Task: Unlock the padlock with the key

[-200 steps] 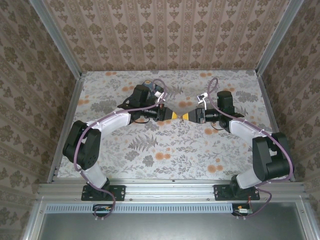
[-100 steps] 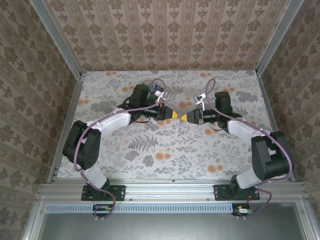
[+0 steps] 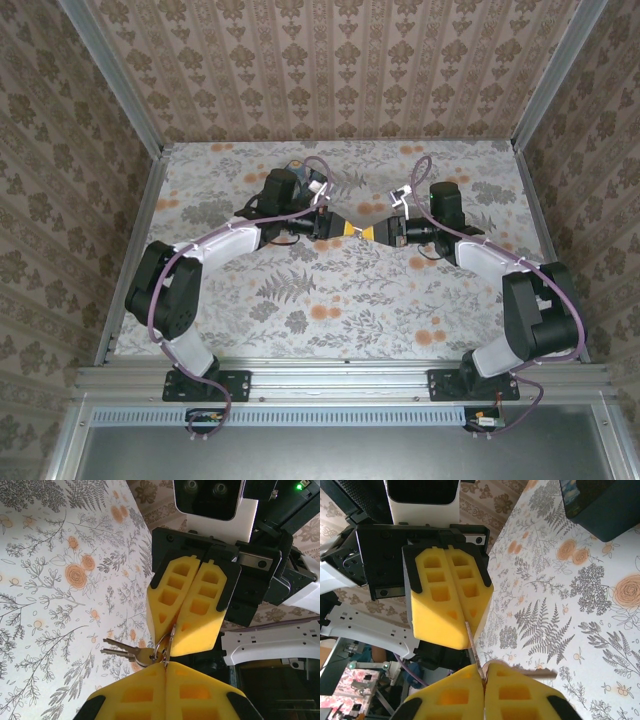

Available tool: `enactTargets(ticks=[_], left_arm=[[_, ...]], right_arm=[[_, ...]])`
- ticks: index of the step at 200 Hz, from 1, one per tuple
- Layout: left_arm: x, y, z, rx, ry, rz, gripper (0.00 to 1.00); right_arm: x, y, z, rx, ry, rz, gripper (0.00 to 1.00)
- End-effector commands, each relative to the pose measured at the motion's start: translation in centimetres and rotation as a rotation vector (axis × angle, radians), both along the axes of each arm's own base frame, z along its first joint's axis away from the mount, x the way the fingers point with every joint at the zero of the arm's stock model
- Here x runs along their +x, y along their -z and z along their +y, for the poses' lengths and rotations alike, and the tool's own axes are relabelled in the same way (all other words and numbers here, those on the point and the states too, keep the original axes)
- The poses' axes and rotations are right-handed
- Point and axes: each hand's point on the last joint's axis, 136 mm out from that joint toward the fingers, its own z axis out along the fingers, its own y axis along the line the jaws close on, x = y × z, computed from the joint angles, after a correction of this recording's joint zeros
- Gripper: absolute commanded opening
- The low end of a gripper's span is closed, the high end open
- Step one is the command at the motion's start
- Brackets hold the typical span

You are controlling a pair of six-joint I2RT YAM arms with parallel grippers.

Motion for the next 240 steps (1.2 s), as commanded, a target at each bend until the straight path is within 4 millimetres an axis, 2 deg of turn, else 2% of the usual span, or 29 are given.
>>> enactTargets(ticks=[1,4,36,57,92,148,180,240], left_arm=[[-0.7,-0.5,0.4,-0.007,0.013,-0.007,0.00],[-0.6,-0.4,0.4,-0.004,0.012,-0.005,0.00],[-0.5,-0.5,0.6,-0.006,0.010,-0.016,0.25],[-0.6,-0.7,0.6,-0.010,0.018,-0.025,0.31],[-0.8,-0.2,0.2,0.000,0.034,-0.018,0.31],[-1.1,0.3,-0.7,0.009,0.057,-0.018,0.23],[-1.0,1.0,-0.6,0.029,0.054,-0.010,0.28],[-1.0,1.2,-0.7,0.030,0.061,-0.015,0.23]], right_arm=[[0.0,0.2,0.0,0.000,0.003,-0.010,0.02],[-0.1,0.3,0.0,-0.003,0.005,-0.007,0.01],[-0.5,1.2,-0.2,-0.038,0.019,0.018,0.00],[-0.7,1.6,-0.3,-0.051,0.021,0.032,0.00],[-0.6,1.5,0.0,-0.050,0.012,0.034,0.00],[-0.8,1.4,0.7,-0.050,-0.011,0.038,0.00],[-0.9,1.4,0.7,-0.049,-0.010,0.037,0.00],[-1.8,1.8,1.4,-0.065,-0.058,0.060,0.00]])
